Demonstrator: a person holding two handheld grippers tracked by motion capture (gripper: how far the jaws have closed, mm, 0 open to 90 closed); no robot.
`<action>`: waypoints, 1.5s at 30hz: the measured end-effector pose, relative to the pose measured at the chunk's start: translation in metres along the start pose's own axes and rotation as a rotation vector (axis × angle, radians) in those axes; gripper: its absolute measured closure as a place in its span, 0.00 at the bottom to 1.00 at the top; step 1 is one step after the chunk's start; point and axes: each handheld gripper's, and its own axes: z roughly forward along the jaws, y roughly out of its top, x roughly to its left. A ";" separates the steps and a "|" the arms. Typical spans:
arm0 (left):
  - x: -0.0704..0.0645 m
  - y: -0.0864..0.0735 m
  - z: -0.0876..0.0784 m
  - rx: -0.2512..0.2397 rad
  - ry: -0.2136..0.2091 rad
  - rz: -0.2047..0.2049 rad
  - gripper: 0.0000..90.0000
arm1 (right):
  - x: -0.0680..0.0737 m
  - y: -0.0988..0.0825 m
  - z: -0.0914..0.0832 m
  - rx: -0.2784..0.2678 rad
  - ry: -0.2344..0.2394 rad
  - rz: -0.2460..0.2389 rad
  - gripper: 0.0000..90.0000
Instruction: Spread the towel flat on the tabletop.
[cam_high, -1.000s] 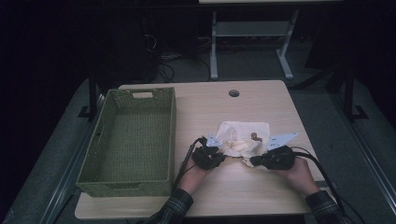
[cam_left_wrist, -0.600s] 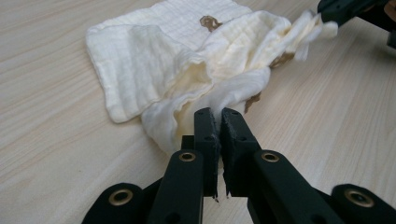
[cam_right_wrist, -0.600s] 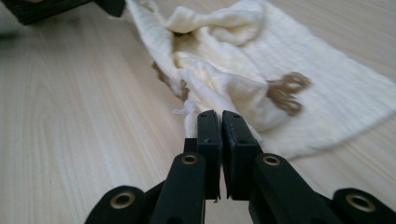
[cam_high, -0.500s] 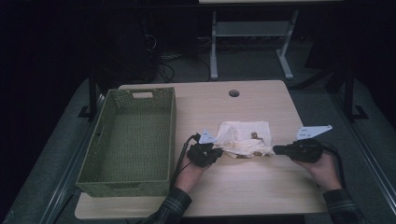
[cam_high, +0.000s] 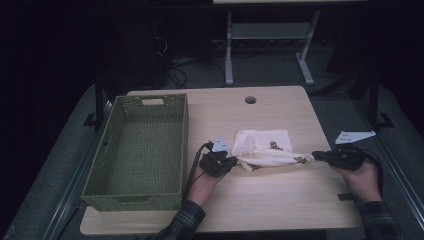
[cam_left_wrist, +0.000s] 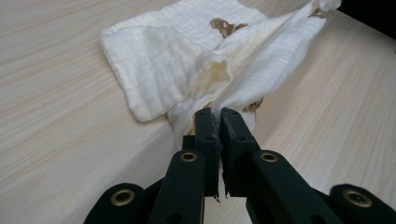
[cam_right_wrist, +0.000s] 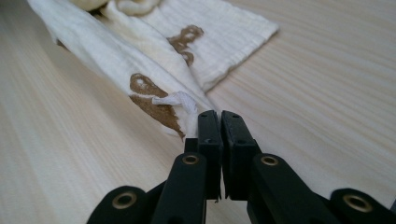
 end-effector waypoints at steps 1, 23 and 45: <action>0.000 0.003 0.002 0.000 0.002 0.007 0.95 | -0.001 0.000 0.002 0.012 -0.001 0.003 0.97; 0.018 0.027 0.030 0.038 0.071 0.048 0.72 | -0.002 0.002 0.021 0.083 -0.032 -0.025 0.96; -0.005 0.008 0.054 0.144 0.007 0.132 0.78 | -0.001 0.002 0.021 0.085 -0.032 -0.031 0.94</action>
